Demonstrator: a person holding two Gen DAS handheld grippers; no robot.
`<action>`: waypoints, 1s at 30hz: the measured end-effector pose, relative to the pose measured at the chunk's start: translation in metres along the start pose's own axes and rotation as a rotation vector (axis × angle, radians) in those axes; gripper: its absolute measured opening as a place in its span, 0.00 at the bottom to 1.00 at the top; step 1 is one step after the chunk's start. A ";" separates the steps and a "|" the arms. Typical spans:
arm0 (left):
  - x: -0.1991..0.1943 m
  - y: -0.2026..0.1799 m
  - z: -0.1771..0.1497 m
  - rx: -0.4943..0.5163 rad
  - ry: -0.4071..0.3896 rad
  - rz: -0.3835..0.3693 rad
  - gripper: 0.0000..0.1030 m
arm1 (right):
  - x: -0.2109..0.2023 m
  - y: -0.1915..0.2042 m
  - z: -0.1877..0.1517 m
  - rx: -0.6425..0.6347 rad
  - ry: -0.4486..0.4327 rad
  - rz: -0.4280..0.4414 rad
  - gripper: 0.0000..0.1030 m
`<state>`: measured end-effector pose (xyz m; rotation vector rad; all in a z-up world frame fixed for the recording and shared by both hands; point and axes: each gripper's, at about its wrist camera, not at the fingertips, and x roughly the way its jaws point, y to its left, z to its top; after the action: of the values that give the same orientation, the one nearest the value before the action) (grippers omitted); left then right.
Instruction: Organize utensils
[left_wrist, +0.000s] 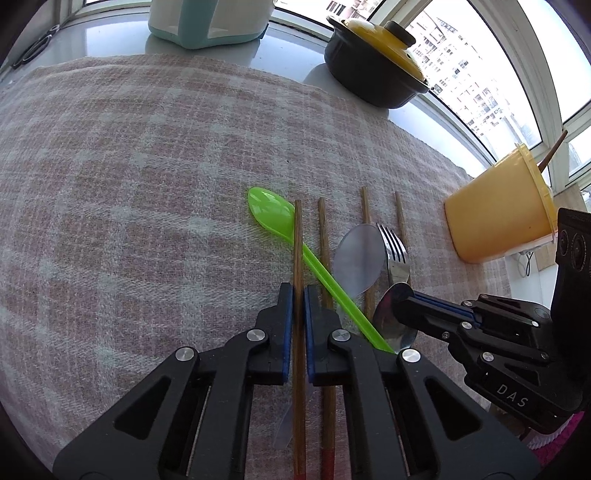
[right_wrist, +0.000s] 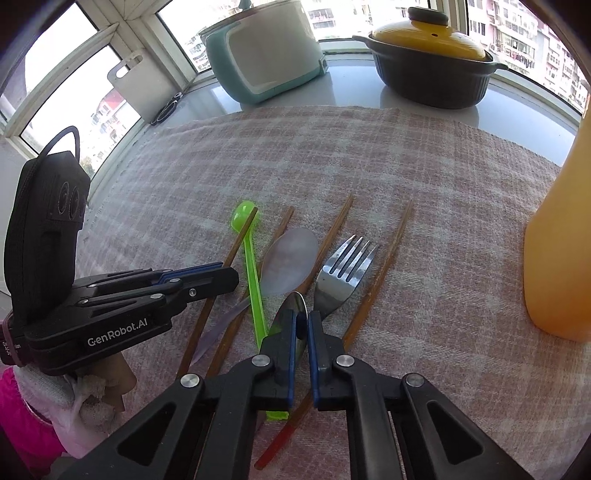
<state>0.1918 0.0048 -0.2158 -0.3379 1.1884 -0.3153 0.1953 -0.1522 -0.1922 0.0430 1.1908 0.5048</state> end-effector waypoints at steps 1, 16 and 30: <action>-0.001 0.000 -0.001 -0.003 -0.001 -0.004 0.03 | -0.001 0.001 0.000 -0.004 -0.003 -0.001 0.02; -0.026 0.001 -0.011 -0.024 -0.046 -0.029 0.03 | -0.018 0.006 -0.007 -0.012 -0.048 -0.019 0.00; -0.049 -0.010 -0.017 -0.024 -0.102 -0.051 0.03 | -0.057 0.013 -0.014 -0.046 -0.148 -0.079 0.00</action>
<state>0.1585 0.0141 -0.1755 -0.4011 1.0859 -0.3244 0.1624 -0.1665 -0.1437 -0.0060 1.0321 0.4516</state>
